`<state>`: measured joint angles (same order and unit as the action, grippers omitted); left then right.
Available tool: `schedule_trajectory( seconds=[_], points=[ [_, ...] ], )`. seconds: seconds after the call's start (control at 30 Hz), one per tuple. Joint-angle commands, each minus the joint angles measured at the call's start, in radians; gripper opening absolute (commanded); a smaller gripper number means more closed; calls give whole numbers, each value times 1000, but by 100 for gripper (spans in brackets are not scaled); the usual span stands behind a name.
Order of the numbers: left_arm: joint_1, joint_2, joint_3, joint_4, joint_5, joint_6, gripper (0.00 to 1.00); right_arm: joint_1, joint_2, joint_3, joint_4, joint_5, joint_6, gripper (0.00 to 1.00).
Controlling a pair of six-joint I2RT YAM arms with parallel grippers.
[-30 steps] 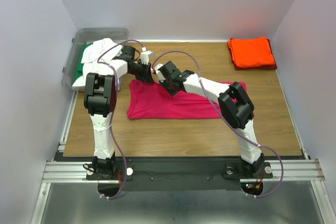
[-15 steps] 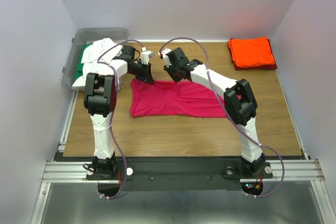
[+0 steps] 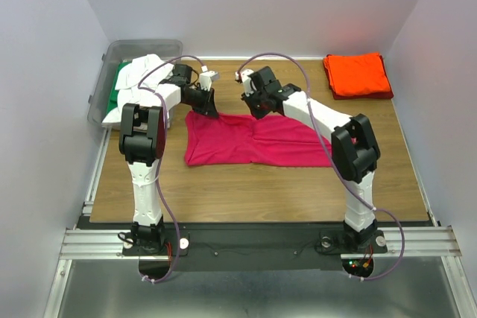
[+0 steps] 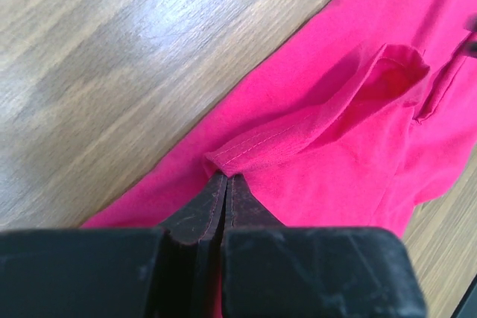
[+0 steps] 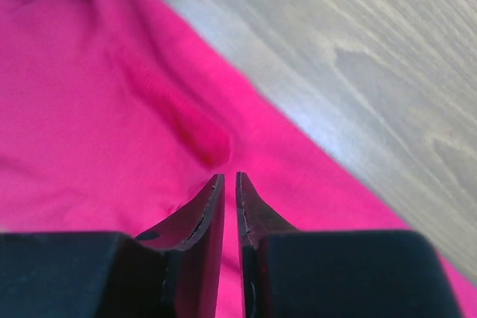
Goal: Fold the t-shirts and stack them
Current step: Fold the tshirt
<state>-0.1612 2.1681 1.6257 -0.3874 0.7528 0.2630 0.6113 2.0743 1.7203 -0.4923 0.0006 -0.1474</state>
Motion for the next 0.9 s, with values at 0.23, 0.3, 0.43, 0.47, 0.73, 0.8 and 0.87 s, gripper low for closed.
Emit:
schedule_trajectory(
  seconds=[0.23,0.3,0.43,0.47,0.73,0.8,0.87],
  points=[
    [8,-67,71,-30,14,4,0,-4,-73,-76,31,-358,88,12],
    [8,-70,77,-47,11,10,0,-4,-51,-79,32,-372,89,12],
    [8,-83,69,-62,13,18,0,-4,12,-65,37,-318,78,12],
    [8,-83,66,-64,13,21,0,-5,20,-64,38,-270,80,12],
    [8,-126,40,-77,16,30,0,-5,20,-64,72,-84,127,12],
    [6,-155,30,-80,17,33,0,-5,-11,-65,70,-86,143,12],
    [3,-174,14,-99,16,44,0,-5,-37,-74,70,-108,144,13]
  ],
)
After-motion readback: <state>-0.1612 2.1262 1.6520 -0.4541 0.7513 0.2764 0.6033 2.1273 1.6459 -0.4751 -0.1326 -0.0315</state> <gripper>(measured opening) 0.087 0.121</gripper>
